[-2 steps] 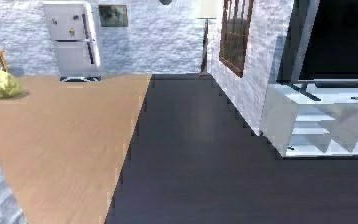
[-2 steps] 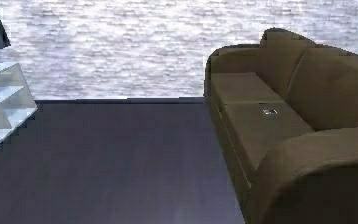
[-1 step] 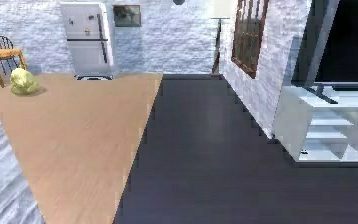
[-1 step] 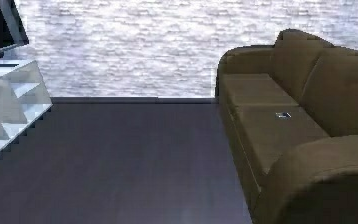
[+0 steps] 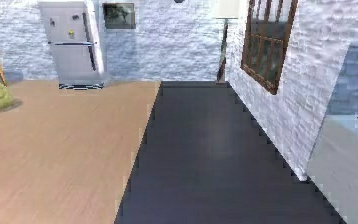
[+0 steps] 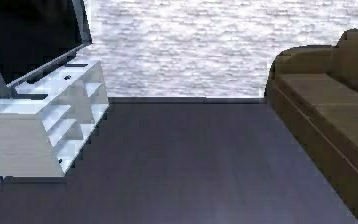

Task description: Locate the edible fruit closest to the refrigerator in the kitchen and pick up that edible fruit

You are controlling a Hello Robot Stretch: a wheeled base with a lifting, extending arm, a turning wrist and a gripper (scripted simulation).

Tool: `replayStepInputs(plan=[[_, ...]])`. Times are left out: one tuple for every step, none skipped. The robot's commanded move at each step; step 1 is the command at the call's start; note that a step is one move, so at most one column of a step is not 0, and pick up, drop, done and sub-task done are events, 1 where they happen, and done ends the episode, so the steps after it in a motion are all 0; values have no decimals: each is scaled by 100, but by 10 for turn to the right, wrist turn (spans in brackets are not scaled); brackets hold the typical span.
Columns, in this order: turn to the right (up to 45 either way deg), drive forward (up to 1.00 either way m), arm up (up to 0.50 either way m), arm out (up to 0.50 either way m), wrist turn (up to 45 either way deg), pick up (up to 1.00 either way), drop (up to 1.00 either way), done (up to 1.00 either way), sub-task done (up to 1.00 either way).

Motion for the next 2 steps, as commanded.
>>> replayStepInputs(plan=[[-420, 0, 0, 0, 0, 0, 0, 0, 0], [0, 40, 0, 0, 0, 0, 0, 0, 0]])
